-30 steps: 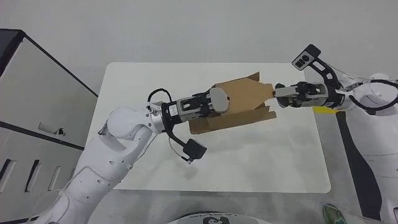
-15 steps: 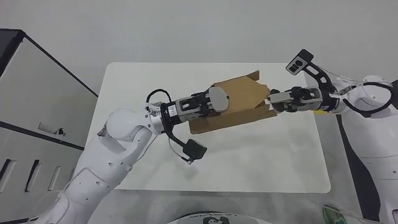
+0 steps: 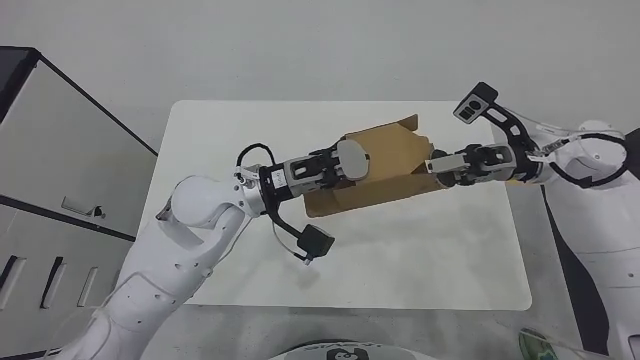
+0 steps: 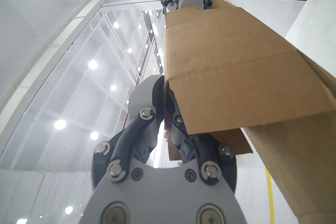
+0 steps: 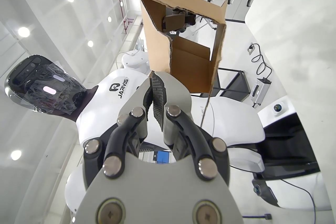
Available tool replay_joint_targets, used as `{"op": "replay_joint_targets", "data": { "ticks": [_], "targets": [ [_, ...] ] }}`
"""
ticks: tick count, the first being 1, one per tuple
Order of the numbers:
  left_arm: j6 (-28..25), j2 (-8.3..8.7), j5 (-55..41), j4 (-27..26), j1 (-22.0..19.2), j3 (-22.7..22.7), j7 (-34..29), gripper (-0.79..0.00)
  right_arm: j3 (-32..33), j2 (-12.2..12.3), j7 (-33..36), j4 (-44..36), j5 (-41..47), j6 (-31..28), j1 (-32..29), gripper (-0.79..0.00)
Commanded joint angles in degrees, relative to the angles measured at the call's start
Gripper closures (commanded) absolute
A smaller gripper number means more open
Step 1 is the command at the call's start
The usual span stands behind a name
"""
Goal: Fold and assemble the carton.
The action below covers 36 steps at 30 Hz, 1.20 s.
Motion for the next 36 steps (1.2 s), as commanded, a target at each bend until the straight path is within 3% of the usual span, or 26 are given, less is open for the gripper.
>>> {"op": "replay_joint_targets", "data": {
  "ticks": [1,36],
  "targets": [
    [0.0,0.02,0.1,0.0,0.0,0.0,-0.1,0.0,0.0,0.0,0.3,-0.2,0.1,-0.1,-0.1,0.0],
    [0.3,0.02,-1.0,-0.5,-0.1,0.8,-2.3,0.0,-2.7,-0.7,0.1,-2.8,-1.0,-0.5,-0.2,0.0]
  ]
}}
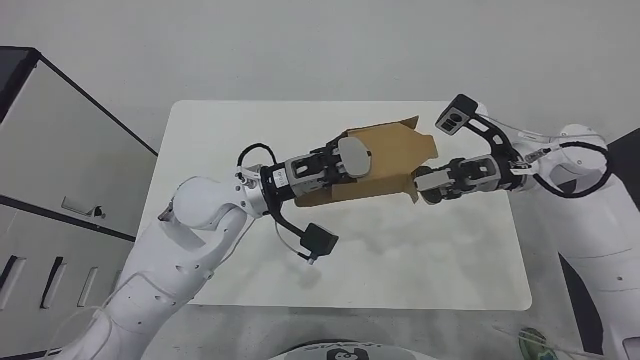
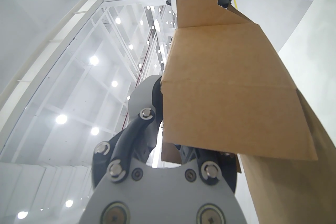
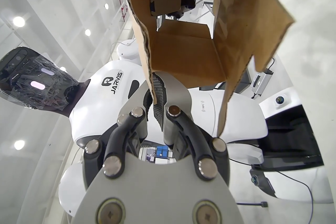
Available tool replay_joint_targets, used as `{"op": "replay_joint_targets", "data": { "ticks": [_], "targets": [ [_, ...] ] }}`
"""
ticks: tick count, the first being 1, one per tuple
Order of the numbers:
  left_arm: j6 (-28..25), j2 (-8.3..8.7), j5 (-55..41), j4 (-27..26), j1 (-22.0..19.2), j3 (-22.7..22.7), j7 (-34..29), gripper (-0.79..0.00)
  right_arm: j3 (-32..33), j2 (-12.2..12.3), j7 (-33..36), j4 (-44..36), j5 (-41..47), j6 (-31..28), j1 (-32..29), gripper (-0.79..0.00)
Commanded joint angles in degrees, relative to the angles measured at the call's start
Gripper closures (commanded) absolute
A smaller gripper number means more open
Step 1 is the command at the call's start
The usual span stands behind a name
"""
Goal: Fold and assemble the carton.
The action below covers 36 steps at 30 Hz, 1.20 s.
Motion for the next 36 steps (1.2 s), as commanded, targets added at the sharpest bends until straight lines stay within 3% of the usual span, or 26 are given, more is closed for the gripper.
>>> {"op": "replay_joint_targets", "data": {
  "ticks": [1,15,36],
  "targets": [
    [0.0,0.04,0.0,0.0,0.1,-0.2,0.0,0.0,0.5,0.0,0.0,0.2,0.2,-0.3,0.0,0.0],
    [0.3,0.3,-0.8,0.2,0.6,-1.0,1.1,0.0,7.1,1.0,-0.3,2.5,-1.3,-0.8,-1.4,0.0],
    [-0.4,0.17,-0.8,0.6,-0.5,0.9,2.3,0.0,6.3,0.8,-2.6,4.5,-2.0,-2.0,0.1,0.0]
  ]
}}
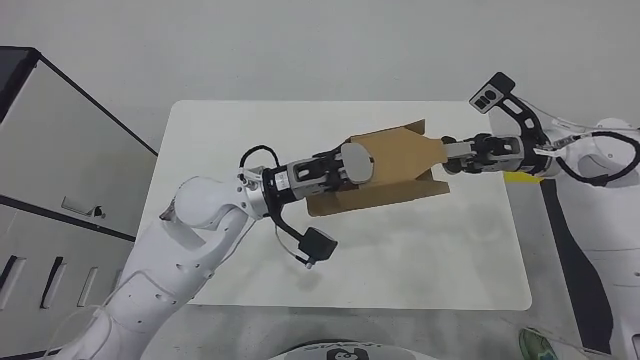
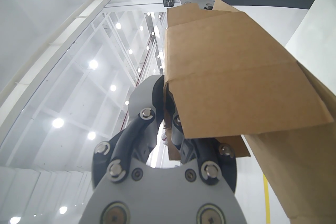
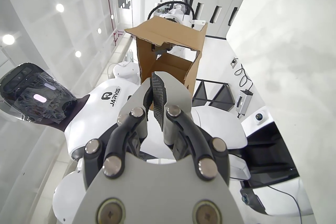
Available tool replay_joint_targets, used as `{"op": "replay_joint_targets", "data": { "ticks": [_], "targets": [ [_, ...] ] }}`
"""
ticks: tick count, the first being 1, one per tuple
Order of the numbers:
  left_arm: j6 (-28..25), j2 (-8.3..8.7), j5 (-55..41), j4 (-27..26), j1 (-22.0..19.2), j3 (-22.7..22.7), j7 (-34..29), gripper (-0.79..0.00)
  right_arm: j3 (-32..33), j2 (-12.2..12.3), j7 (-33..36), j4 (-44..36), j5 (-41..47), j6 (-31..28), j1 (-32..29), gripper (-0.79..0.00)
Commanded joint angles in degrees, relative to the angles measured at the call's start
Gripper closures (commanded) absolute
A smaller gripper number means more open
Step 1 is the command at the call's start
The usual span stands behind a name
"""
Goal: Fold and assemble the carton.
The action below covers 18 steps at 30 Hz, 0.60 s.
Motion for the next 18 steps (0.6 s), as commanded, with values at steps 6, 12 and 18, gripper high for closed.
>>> {"op": "replay_joint_targets", "data": {
  "ticks": [6,12,18],
  "targets": [
    [-0.9,0.04,0.8,0.2,-0.2,0.6,0.3,0.0,0.0,-0.2,0.3,-0.3,1.9,-0.4,0.3,0.0],
    [-2.0,0.12,1.9,0.0,-0.5,1.1,0.6,0.0,-0.4,-0.3,0.4,-0.8,2.3,-0.5,1.1,0.0],
    [-2.9,0.21,2.7,-0.2,-0.7,1.5,0.7,0.0,-1.4,-0.6,0.4,-0.8,2.3,-0.6,2.3,0.0]
  ]
}}
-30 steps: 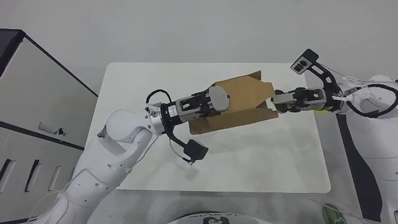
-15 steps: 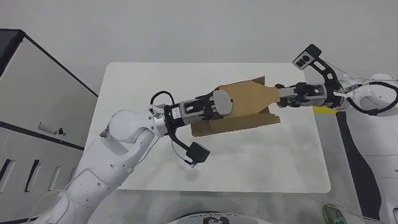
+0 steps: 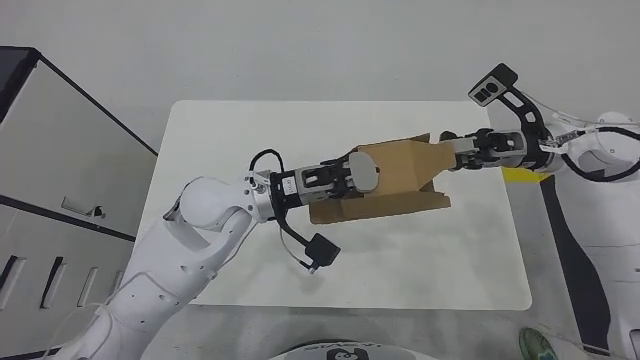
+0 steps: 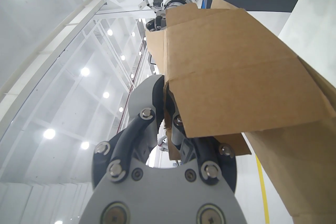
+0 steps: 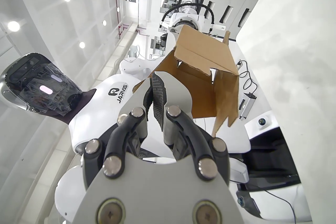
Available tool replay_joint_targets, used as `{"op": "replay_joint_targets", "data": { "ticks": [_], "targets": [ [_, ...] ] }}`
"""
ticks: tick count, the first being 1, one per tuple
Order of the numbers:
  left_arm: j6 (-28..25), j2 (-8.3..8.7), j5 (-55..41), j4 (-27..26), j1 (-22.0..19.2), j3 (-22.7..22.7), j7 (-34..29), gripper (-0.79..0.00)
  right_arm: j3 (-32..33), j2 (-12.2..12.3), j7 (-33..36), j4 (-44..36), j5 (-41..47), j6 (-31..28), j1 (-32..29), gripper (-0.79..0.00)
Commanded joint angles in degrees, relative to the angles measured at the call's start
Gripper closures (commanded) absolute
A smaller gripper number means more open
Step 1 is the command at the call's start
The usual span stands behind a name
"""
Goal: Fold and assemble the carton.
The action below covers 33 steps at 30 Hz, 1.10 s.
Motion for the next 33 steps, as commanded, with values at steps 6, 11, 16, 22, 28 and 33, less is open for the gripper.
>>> {"op": "replay_joint_targets", "data": {
  "ticks": [6,11,16,22,28,33],
  "targets": [
    [-1.2,0.12,1.1,-0.3,-0.1,0.5,0.0,0.0,-1.6,-0.4,0.1,0.0,0.3,-0.1,1.5,0.0],
    [-1.5,0.1,1.2,-0.5,-0.2,1.0,-0.3,0.0,-2.9,-0.7,0.1,0.1,0.7,-0.2,2.3,0.0],
    [-1.5,0.04,0.8,-0.5,-0.6,1.5,-0.4,0.0,-3.9,-1.0,0.0,0.4,0.9,-0.4,2.9,0.0],
    [0.3,-0.08,-1.7,0.2,-0.5,1.1,-1.2,0.0,-2.6,-0.9,0.2,1.4,0.8,-1.0,2.9,0.0],
    [1.9,-0.03,-3.9,0.4,-0.4,-0.4,-1.3,0.0,2.1,-0.2,0.4,2.7,0.9,-1.7,1.2,0.0],
    [3.2,-0.06,-4.9,0.7,-0.7,-1.2,-1.6,0.0,7.1,0.4,-0.2,3.2,2.8,-3.0,-1.8,0.0]
  ]
}}
